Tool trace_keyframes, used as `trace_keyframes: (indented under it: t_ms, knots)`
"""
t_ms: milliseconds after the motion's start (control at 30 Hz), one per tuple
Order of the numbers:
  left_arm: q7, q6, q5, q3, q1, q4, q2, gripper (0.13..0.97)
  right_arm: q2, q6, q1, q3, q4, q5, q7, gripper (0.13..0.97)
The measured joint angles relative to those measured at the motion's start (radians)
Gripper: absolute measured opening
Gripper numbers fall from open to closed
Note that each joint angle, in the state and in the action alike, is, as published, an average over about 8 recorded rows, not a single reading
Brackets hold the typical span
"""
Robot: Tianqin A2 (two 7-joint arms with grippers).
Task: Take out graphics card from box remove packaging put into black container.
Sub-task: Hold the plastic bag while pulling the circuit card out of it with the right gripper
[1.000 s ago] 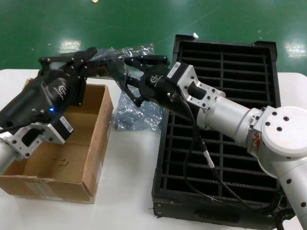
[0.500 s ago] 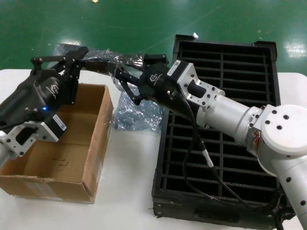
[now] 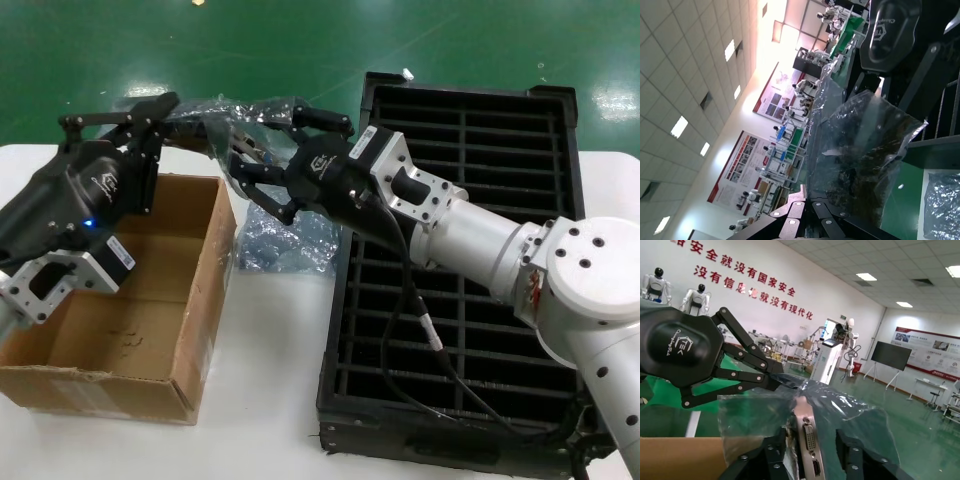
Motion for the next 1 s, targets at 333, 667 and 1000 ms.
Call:
trace_keyframes:
  t_ms: [333,667,1000]
  knots:
    - [0.031,0.033,-0.017,-0.017,0.019,-0.008,-0.007,0.140,-0.003,-0.007,-0.004,0.021,-0.013,0.023,-0.026,0.412]
    - [0.062,0.083,-0.045,-0.036,0.047,-0.023,-0.014,0.140,-0.011,-0.018,0.001,0.033,-0.034,0.041,-0.054,0.377]
    - [0.098,0.094,-0.047,-0.050,0.050,-0.007,-0.016,0.140,-0.016,-0.024,0.005,0.038,-0.045,0.047,-0.066,0.265]
